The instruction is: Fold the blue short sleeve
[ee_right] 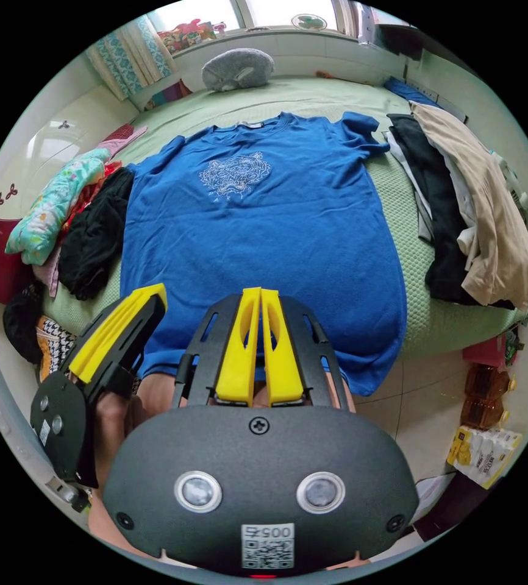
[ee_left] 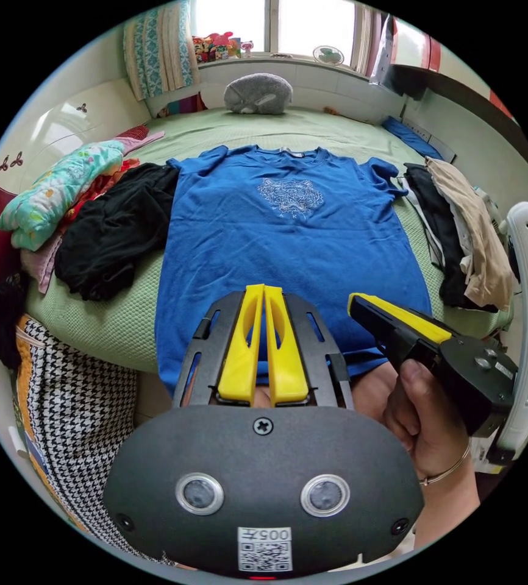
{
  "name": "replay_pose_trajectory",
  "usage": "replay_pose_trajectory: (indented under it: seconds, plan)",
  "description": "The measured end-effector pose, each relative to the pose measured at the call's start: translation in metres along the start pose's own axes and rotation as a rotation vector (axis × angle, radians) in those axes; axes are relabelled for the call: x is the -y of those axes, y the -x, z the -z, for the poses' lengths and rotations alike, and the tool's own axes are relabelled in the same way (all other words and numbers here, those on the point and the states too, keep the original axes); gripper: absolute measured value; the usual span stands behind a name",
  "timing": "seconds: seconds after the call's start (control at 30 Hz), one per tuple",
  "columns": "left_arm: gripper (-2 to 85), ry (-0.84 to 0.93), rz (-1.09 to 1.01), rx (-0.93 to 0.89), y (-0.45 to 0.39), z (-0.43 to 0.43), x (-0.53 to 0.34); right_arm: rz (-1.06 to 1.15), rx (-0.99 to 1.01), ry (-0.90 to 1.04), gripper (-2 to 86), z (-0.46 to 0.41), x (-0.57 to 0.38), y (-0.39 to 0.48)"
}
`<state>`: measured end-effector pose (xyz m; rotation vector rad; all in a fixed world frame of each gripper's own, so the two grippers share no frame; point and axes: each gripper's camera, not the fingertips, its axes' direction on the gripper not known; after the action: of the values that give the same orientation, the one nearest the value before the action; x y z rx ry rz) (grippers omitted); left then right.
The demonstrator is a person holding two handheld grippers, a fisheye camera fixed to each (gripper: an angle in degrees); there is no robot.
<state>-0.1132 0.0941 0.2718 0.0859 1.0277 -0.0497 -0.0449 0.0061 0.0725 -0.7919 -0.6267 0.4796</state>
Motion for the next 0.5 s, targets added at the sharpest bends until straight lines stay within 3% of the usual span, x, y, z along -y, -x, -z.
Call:
replay_pose_trajectory:
  seconds: [0.5]
  plan:
    - [-0.7,-0.002,0.020,-0.015,0.026,0.002,0.021,-0.003,0.002,-0.001,-1.3,0.001,0.016,-0.010]
